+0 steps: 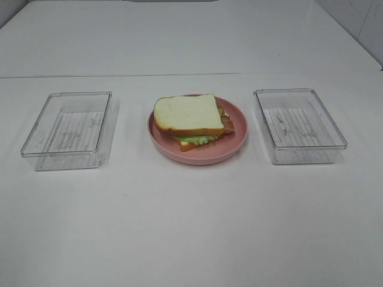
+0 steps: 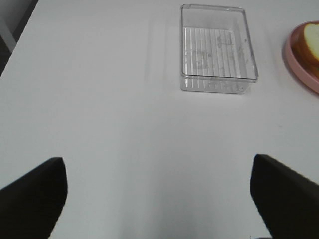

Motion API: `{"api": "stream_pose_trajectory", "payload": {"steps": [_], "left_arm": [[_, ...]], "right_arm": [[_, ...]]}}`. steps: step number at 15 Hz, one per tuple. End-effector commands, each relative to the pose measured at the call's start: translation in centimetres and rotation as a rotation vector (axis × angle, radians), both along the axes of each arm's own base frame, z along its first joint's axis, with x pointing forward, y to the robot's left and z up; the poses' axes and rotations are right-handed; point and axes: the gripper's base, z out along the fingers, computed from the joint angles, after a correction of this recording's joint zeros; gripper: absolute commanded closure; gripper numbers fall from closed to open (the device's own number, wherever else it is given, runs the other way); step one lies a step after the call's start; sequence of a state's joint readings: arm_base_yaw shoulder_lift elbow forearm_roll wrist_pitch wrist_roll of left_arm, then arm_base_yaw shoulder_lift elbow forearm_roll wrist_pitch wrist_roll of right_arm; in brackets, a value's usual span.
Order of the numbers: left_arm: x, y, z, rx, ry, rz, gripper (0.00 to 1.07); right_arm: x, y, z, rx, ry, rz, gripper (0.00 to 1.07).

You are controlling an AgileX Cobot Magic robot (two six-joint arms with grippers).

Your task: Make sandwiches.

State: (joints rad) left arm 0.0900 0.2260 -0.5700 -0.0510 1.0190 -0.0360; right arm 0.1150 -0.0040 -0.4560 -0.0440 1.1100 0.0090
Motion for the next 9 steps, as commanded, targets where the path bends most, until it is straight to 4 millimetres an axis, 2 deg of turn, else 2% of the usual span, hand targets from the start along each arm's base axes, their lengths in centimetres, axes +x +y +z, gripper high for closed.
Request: {"api": "stream_pose_trajectory", "payload": {"steps": [1, 5, 9], "left_arm": [[-1.9, -0.5, -0.2, 0.025, -0.127, -0.047, 0.16], [-3.9, -0.7, -0.2, 0.049, -0.253, -0.050, 0.16], [-4.2, -0.7, -0.7, 0.089, -0.208, -0.093, 0.16]], "right_arm": [[-0.3, -0.1, -0.1, -0.007, -0.036, 0.001, 0.11], [-0.3, -0.1, -0.1, -0.007, -0.036, 0.001, 0.11], [-0.3, -0.1, -0.1, -0.007, -0.036, 0.001, 0.11]]}}
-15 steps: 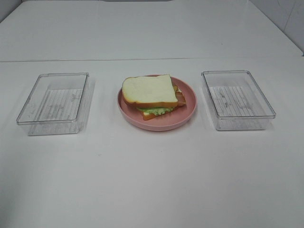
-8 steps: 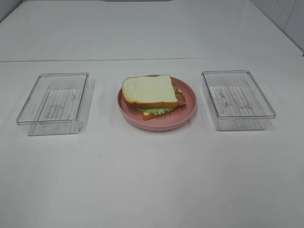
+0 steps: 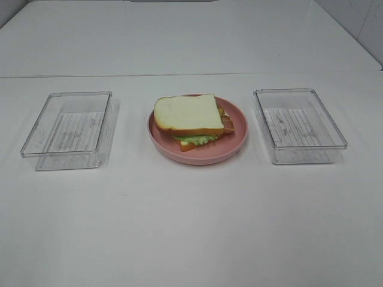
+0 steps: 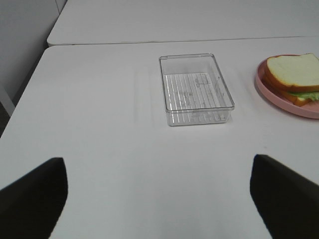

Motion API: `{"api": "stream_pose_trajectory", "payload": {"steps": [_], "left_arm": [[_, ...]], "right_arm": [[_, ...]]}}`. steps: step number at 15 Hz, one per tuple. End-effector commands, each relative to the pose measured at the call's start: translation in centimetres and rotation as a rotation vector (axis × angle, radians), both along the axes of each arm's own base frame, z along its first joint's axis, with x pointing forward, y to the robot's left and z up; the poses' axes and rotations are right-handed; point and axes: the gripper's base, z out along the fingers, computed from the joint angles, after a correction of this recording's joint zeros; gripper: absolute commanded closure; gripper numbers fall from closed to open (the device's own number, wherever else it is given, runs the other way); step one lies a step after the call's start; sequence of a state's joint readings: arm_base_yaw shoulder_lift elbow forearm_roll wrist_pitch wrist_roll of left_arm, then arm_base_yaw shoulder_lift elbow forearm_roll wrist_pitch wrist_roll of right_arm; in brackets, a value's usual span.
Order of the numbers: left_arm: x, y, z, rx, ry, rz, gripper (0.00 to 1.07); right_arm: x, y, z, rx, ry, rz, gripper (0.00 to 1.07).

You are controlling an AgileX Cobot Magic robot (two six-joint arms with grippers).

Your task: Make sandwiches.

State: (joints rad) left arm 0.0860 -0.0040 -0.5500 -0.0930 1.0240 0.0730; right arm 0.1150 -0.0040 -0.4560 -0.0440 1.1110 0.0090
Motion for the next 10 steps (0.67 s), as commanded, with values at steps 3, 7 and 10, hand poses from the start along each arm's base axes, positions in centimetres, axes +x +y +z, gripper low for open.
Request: {"api": "stream_pose_trajectory", "payload": {"steps": [3, 7, 10], "left_arm": [[-0.20, 0.17, -1.31, 0.011, 0.060, -0.005, 0.16], [-0.20, 0.34, -1.31, -0.001, 0.060, 0.019, 0.16], [-0.20, 0.34, -1.31, -0.001, 0.059, 0.019, 0.16]], "right_arm": [[-0.28, -0.06, -0.06, -0.007, -0.037, 0.001, 0.11], [-0.25, -0.06, -0.05, -0.007, -0.035, 0.001, 0.11], [-0.25, -0.06, -0.05, -0.007, -0.035, 0.001, 0.11]]}}
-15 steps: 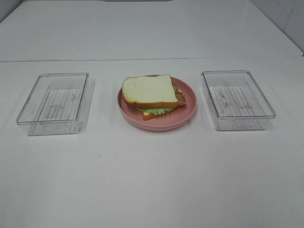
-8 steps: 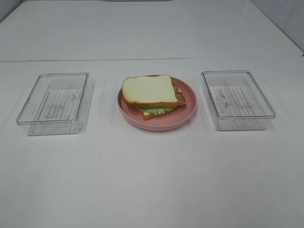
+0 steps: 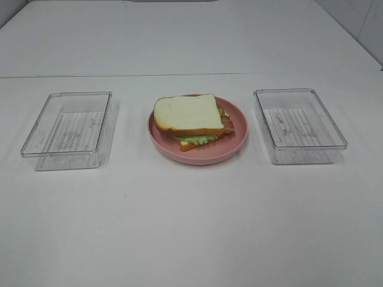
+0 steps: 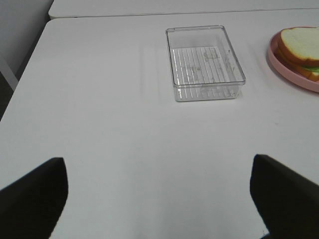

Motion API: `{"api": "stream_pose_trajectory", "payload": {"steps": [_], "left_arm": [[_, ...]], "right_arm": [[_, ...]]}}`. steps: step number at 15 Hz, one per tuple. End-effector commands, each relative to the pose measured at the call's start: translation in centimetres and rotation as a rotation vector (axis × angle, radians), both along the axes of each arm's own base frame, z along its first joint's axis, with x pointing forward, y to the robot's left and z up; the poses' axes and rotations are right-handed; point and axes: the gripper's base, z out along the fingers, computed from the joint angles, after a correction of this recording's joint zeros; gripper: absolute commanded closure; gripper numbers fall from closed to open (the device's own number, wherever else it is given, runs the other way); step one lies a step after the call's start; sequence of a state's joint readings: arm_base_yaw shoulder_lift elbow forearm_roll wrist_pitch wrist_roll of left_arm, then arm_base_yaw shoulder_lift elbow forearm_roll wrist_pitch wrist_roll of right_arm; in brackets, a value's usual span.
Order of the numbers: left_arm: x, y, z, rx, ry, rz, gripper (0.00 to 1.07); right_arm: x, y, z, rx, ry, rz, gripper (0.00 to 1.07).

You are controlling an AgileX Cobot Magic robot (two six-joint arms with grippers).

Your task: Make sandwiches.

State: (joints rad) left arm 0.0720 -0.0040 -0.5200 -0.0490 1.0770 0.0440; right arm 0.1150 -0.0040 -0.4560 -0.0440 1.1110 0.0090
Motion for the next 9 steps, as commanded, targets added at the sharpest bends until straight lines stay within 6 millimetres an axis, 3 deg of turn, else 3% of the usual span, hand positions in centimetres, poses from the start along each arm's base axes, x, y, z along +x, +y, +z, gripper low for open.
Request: {"api": "stream_pose_trajectory", "payload": {"steps": [1, 9], "left_arm": [[-0.34, -0.02, -0.03, -0.006, -0.025, -0.001, 0.16], [-0.25, -0.01, -0.02, -0.006, -0.019, -0.001, 0.16]], "right_arm": [[-0.25, -0.06, -0.05, -0.007, -0.035, 0.001, 0.11], [-0.25, -0.06, -0.05, -0.007, -0.035, 0.001, 0.11]]}}
